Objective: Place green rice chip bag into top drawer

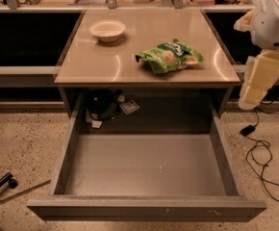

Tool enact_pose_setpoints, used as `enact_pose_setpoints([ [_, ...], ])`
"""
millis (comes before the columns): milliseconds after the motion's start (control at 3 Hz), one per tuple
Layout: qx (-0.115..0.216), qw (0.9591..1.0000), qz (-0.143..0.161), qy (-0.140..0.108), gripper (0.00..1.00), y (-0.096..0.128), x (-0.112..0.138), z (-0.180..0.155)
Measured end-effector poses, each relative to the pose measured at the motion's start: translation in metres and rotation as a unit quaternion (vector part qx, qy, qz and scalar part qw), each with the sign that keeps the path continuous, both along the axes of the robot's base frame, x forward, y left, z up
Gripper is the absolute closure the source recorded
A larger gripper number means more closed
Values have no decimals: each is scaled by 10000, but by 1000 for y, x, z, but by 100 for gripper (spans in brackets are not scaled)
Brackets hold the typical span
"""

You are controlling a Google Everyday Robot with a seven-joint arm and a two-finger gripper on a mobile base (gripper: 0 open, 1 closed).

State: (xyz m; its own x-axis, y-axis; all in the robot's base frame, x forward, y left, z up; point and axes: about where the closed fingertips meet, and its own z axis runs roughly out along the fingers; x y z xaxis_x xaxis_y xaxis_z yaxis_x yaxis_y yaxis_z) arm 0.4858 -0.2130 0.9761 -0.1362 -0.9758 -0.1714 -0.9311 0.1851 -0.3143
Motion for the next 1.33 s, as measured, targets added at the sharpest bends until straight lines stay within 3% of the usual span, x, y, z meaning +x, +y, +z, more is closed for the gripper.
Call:
enact_pose_setpoints([
  [667, -73, 9966, 637, -520, 0, 18, 123, 10],
  [1000, -66, 9950, 830, -559, 0, 32, 169, -1],
  [1333, 343, 9921, 1161, -319, 0, 52, 210, -30],
])
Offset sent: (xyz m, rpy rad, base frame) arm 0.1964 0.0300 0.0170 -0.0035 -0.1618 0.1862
